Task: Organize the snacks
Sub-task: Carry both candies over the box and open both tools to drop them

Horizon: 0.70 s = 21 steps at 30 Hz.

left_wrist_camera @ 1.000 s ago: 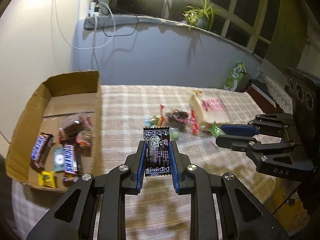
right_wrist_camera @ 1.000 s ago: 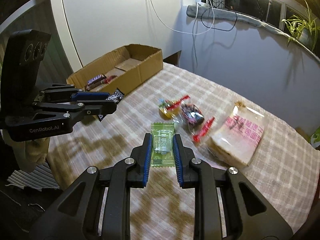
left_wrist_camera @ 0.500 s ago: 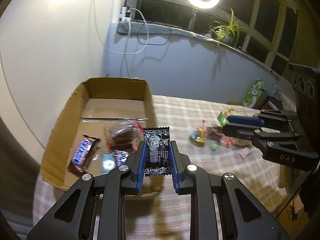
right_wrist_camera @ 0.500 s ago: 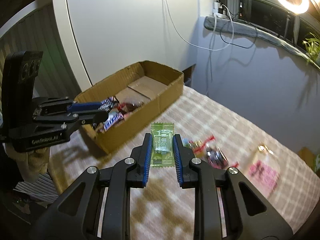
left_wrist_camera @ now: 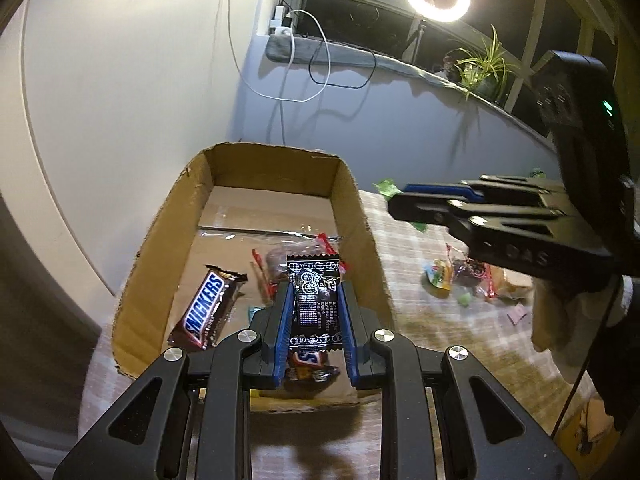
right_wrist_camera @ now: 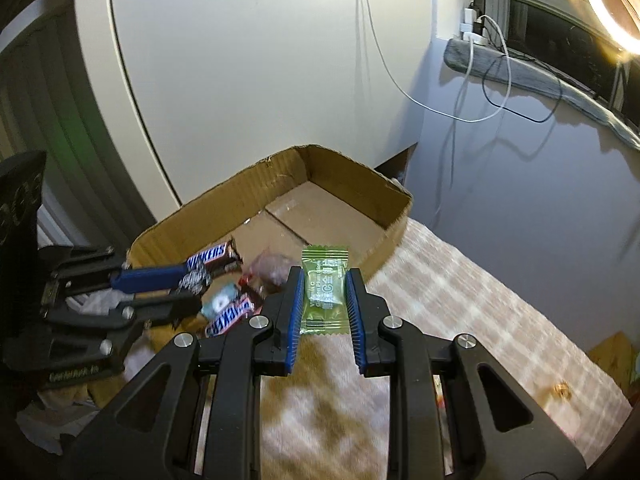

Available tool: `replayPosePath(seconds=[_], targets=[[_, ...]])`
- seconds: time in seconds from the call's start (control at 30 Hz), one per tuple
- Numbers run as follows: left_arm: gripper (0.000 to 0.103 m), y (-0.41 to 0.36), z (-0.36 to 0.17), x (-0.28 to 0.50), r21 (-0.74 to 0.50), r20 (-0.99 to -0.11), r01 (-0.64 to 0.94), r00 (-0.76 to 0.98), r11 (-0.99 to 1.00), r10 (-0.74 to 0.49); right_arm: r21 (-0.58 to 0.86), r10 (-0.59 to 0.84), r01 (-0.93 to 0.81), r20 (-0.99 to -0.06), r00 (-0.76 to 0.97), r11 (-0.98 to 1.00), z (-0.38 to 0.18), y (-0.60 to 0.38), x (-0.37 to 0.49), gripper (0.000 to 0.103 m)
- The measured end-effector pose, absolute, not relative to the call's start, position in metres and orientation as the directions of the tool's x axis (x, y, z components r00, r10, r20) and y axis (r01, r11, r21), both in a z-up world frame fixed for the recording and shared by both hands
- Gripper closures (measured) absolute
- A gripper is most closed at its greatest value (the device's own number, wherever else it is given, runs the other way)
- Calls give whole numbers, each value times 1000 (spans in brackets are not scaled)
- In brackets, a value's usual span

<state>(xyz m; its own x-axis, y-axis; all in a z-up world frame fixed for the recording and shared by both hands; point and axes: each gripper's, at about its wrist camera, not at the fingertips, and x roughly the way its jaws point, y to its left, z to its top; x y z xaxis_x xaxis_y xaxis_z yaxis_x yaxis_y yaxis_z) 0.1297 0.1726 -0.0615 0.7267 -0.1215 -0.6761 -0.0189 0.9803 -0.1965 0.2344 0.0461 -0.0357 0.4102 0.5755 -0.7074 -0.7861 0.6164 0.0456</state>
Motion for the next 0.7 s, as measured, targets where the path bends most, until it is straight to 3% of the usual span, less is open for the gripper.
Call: replayPosePath(seconds=[0.6,0.7], targets=[[81,180,-70,136,-186,-684,-41,723,982,-100,69,569,-793,-735,370,605,-58,91,263,80],[77,181,-70,136,-184,-683,-45,724,982,-95,69,570,-791,-732,374,608,-57,91,262,64]])
